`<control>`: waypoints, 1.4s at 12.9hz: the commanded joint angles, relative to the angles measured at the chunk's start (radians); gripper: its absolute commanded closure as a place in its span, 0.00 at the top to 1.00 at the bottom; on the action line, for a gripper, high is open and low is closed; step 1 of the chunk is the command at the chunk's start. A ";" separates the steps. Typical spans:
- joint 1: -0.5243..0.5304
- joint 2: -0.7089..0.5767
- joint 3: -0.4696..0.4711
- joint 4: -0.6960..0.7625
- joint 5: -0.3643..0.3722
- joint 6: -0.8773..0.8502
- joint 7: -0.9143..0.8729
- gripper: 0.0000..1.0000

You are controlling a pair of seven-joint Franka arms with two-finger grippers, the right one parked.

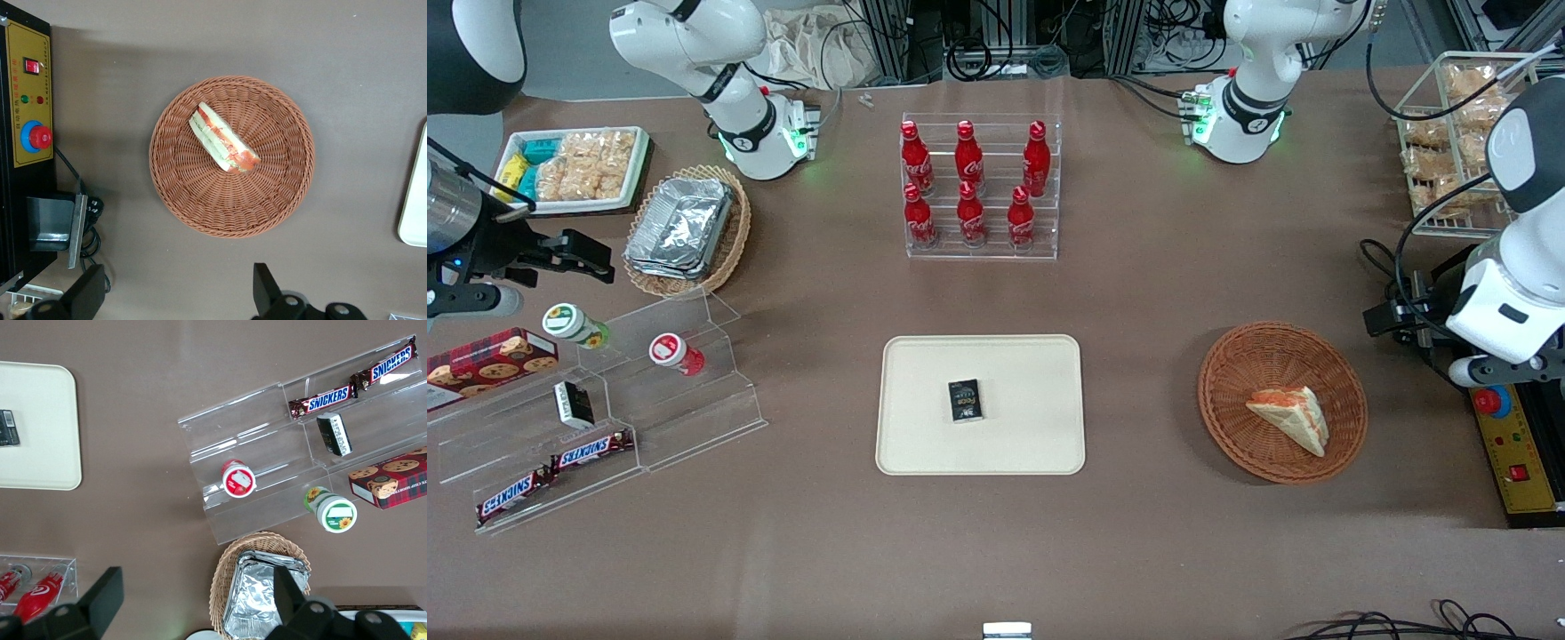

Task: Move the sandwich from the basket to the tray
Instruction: 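Lower the open left gripper over the sandwich in the wicker basket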

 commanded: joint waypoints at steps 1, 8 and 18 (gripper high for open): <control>-0.015 0.013 -0.002 0.025 0.017 -0.034 -0.058 1.00; -0.048 0.170 0.003 -0.006 0.022 0.125 -0.608 1.00; 0.017 0.371 0.006 -0.005 -0.020 0.306 -0.891 1.00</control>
